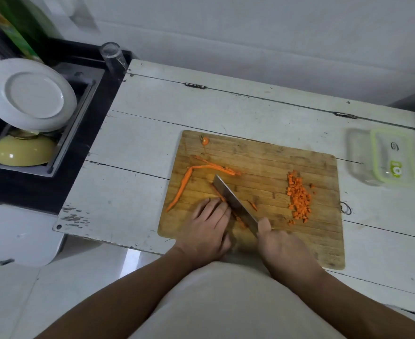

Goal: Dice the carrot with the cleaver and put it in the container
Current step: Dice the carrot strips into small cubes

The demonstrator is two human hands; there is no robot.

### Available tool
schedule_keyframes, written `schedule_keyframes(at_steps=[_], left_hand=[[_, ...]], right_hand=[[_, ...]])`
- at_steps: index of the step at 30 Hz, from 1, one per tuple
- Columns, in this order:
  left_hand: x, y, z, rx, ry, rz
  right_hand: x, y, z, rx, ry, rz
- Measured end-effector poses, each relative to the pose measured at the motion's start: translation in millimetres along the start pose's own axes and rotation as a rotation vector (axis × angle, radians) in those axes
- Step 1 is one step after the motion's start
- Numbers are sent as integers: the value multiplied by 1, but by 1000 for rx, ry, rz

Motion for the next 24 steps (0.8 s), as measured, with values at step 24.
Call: schedule_keyframes(at_steps=[24], left_hand=[[2,3,2,-9,-12,28]], right_hand=[[19,24,-18,94,3,3]])
Point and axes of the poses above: each hand's wrist, its own y-axis towards the middle knuckle, its own z-axis out of the palm, x = y × z, the point moved 5 cm from there along y, towards the middle knuckle, and after that the axes turned 6 degrees about -y, right-handed, at the moved point
